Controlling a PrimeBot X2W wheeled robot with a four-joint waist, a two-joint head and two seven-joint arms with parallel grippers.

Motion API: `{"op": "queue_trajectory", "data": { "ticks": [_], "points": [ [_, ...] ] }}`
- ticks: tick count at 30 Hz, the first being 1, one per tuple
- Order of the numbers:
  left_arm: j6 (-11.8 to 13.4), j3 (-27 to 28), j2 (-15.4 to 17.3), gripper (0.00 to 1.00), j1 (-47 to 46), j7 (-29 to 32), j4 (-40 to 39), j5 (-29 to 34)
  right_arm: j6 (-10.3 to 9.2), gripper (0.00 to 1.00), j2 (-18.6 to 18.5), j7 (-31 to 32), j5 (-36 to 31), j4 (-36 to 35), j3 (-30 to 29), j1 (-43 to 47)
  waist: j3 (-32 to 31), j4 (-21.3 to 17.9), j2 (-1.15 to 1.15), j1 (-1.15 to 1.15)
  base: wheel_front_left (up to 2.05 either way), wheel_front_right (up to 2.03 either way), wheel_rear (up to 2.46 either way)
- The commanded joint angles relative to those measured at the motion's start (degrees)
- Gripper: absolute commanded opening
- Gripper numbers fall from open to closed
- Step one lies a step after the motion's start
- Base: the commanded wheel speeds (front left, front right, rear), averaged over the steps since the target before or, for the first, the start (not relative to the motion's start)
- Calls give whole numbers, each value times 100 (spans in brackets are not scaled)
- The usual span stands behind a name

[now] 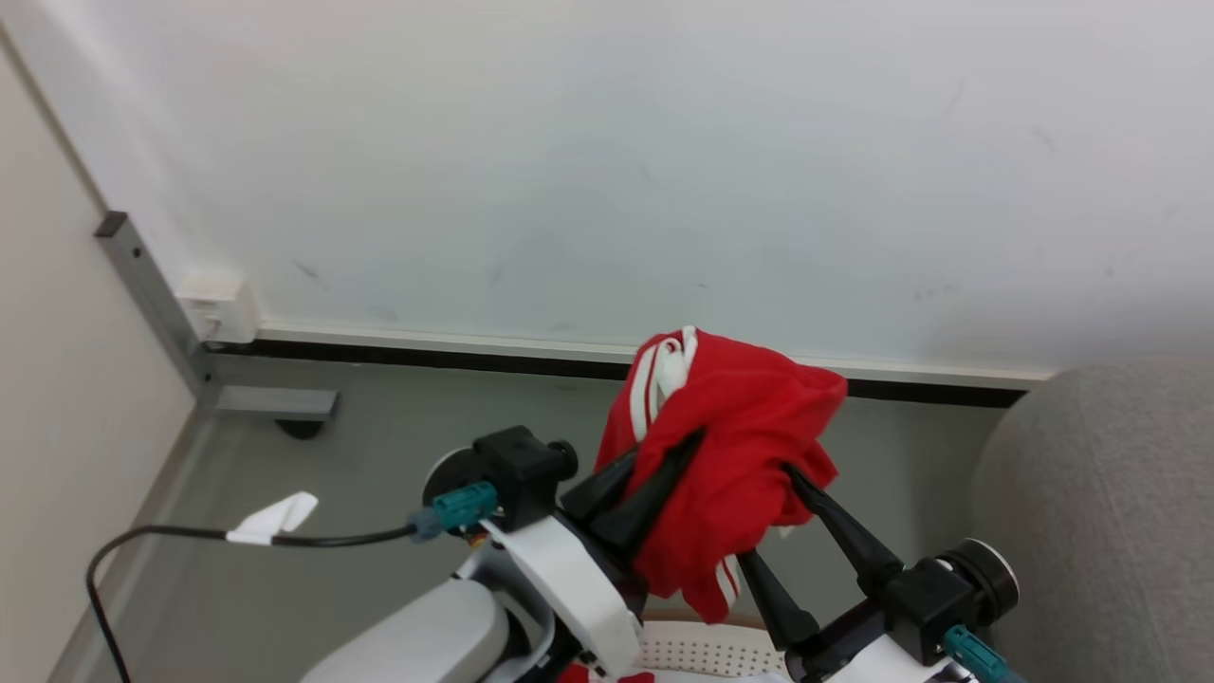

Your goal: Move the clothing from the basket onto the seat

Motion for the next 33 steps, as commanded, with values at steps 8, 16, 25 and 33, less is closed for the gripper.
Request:
{"op": "queue_trajectory", "data": {
  "ticks": [8,16,25,33],
  "points": [
    [-174,-369,-295,0,138,80,2,80,-13,100,78,5,299,763,168,-387,-180,665,0,0,0,0,0],
    [-229,-503,-352,0,179,152,39,31,-13,0,90,5,681,1041,322,-445,-287,940,0,0,0,0,0],
    [-79,-394,-233,0,283,55,75,-58,-13,0,92,5,908,602,151,-204,-263,931,0,0,0,0,0],
    [18,-335,-182,100,407,-39,70,-92,-13,0,89,5,1250,234,-99,-19,-104,623,0,0,0,0,0]
  ]
}}
